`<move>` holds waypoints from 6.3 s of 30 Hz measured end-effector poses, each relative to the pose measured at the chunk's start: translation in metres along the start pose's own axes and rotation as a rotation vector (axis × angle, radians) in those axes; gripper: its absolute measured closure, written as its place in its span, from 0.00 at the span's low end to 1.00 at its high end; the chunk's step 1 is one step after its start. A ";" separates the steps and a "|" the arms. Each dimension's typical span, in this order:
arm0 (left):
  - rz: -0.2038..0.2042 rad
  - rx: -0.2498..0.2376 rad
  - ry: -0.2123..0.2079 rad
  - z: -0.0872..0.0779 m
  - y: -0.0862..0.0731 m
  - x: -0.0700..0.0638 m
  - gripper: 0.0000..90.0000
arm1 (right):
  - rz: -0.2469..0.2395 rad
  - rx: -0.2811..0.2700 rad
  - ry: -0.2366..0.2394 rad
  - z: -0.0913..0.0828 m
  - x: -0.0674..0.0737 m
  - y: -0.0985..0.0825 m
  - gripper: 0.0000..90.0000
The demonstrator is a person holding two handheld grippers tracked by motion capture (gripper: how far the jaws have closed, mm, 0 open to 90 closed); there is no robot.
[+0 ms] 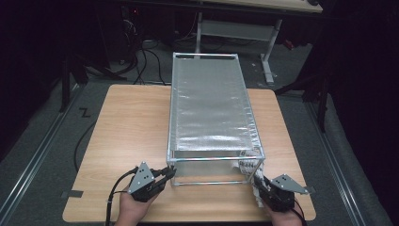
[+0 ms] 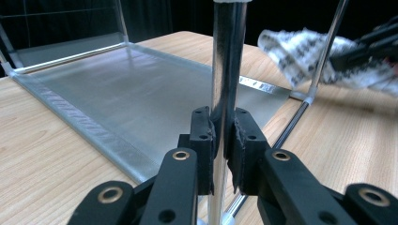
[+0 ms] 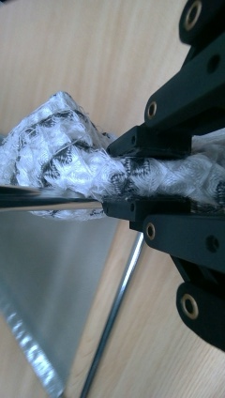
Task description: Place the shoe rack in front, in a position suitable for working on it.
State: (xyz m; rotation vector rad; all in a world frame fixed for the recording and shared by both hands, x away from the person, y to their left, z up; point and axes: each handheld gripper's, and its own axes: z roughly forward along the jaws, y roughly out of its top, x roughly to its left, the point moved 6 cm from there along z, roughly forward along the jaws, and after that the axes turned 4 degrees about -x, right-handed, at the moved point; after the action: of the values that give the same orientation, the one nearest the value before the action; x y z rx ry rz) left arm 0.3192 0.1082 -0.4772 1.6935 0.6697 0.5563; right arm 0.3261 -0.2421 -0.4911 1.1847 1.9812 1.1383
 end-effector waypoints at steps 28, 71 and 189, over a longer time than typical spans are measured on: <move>0.015 -0.001 0.000 0.000 0.000 -0.001 0.89 | -0.019 -0.141 -0.020 -0.022 0.004 0.023 0.82; 0.014 -0.002 0.020 -0.015 -0.004 -0.002 0.89 | -0.039 -0.048 -0.084 0.031 -0.016 0.008 0.82; 0.088 -0.008 -0.227 0.069 0.031 -0.111 0.89 | 0.005 -0.021 -0.004 0.014 0.007 -0.011 0.83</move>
State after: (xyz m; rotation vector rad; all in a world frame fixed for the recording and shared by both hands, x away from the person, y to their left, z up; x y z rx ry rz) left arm 0.2906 -0.0222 -0.4635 1.7529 0.4313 0.4186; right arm 0.3290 -0.2334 -0.5076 1.1814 1.9597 1.1562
